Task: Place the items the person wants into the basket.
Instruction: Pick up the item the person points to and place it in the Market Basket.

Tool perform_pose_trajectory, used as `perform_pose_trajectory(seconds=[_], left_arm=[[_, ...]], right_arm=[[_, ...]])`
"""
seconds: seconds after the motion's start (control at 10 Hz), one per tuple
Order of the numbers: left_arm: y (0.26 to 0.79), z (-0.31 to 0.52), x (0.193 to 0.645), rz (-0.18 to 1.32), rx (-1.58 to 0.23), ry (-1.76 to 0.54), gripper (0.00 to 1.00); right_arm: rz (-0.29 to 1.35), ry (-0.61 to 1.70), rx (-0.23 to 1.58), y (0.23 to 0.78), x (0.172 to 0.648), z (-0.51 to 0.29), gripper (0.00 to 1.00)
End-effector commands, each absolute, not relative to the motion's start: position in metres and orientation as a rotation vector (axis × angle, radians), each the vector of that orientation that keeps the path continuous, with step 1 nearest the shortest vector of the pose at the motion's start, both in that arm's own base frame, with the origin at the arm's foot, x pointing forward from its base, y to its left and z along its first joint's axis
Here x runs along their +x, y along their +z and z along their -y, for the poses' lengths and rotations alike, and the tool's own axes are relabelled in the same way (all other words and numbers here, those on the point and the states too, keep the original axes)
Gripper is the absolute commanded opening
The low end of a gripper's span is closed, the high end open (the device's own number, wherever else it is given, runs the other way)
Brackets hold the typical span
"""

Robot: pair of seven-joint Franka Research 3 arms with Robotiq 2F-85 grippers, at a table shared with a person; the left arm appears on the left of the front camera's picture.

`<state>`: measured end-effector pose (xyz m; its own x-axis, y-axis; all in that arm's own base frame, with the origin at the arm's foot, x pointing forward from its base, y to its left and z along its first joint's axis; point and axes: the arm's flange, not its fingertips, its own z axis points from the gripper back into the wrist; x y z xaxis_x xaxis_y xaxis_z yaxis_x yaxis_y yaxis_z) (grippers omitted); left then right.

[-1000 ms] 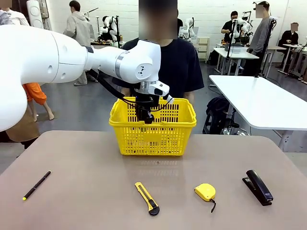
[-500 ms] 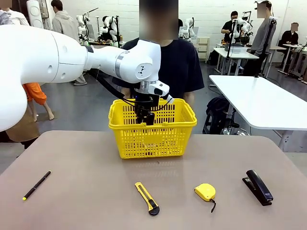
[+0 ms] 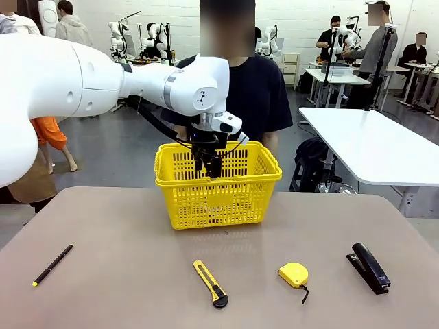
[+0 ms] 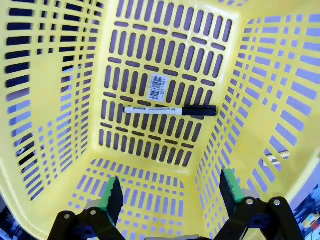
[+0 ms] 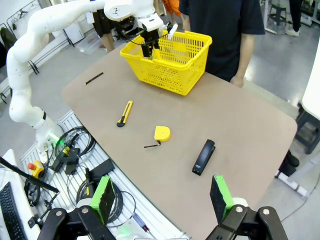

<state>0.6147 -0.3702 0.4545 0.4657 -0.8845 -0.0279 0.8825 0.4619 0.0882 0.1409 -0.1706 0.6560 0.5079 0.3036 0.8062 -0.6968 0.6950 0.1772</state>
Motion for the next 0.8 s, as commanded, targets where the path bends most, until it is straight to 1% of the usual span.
perform_pose_trajectory(seconds=[0.0, 0.2, 0.3, 0.4, 0.5, 0.7], left_arm=[[0.506, 0.359, 0.606, 0.074, 0.090, -1.118, 1.00], [0.569, 0.340, 0.564, 0.161, 0.095, -1.115, 1.00], [0.594, 0.326, 0.533, 0.175, 0.103, -1.080, 1.00], [0.615, 0.308, 0.495, 0.187, 0.064, -1.080, 1.00], [0.627, 0.288, 0.467, 0.241, 0.036, -1.056, 1.00], [0.628, 0.259, 0.428, 0.247, 0.027, -1.036, 1.00]], right_arm=[[0.837, 0.641, 0.532, 0.655, 0.141, 0.170, 1.00], [0.837, 0.641, 0.532, 0.655, 0.141, 0.170, 1.00], [0.837, 0.641, 0.532, 0.655, 0.141, 0.170, 1.00], [0.837, 0.641, 0.532, 0.655, 0.141, 0.170, 1.00], [0.837, 0.641, 0.532, 0.655, 0.141, 0.170, 1.00], [0.837, 0.641, 0.532, 0.655, 0.141, 0.170, 1.00]])
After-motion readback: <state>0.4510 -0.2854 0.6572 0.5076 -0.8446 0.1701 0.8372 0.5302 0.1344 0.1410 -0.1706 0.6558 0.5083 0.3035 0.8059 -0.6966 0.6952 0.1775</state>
